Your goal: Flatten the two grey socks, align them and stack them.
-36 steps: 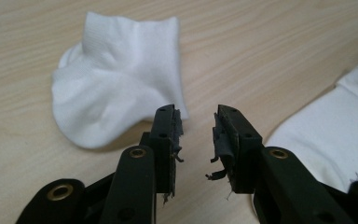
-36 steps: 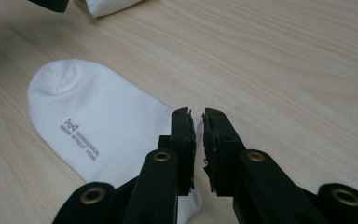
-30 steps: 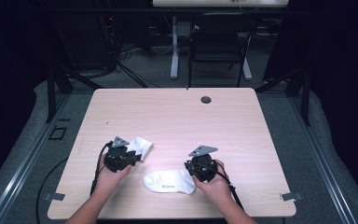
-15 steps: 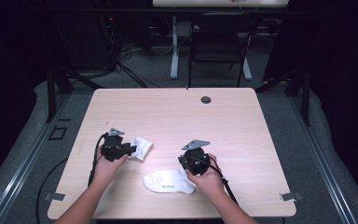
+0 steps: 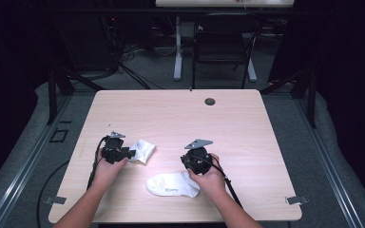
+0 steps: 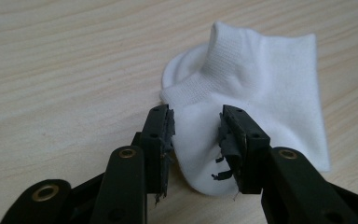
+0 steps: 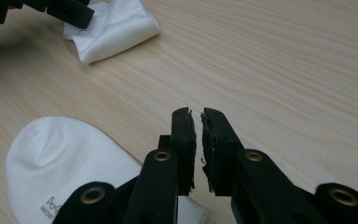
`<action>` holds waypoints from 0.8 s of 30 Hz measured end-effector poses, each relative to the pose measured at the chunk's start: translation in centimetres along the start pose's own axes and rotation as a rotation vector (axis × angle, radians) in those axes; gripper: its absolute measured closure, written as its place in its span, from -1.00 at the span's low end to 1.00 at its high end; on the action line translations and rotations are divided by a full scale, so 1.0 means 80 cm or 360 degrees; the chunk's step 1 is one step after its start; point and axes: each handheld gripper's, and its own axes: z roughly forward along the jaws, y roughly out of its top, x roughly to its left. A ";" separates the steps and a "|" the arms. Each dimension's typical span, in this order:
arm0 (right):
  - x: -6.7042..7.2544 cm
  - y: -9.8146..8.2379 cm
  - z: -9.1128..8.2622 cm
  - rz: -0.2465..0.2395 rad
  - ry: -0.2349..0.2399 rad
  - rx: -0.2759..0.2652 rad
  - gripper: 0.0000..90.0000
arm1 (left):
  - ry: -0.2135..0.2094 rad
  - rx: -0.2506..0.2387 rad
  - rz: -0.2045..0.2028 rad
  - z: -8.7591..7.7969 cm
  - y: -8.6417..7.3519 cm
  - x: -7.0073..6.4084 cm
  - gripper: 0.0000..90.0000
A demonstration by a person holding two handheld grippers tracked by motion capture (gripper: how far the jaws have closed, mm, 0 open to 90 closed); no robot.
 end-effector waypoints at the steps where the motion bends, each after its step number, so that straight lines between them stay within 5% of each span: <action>1: 0.000 0.000 0.000 0.0000 0.0000 0.0000 0.85 | 0.0001 0.0012 0.0008 0.002 -0.001 -0.001 0.40; 11: -0.002 -0.002 0.003 0.0003 -0.0002 0.0017 0.85 | -0.0009 -0.0008 0.0060 0.012 0.001 -0.028 0.48; 24: 0.002 -0.008 0.013 0.0028 0.0024 0.0034 0.91 | -0.0123 -0.0074 0.0094 0.029 0.003 -0.091 0.64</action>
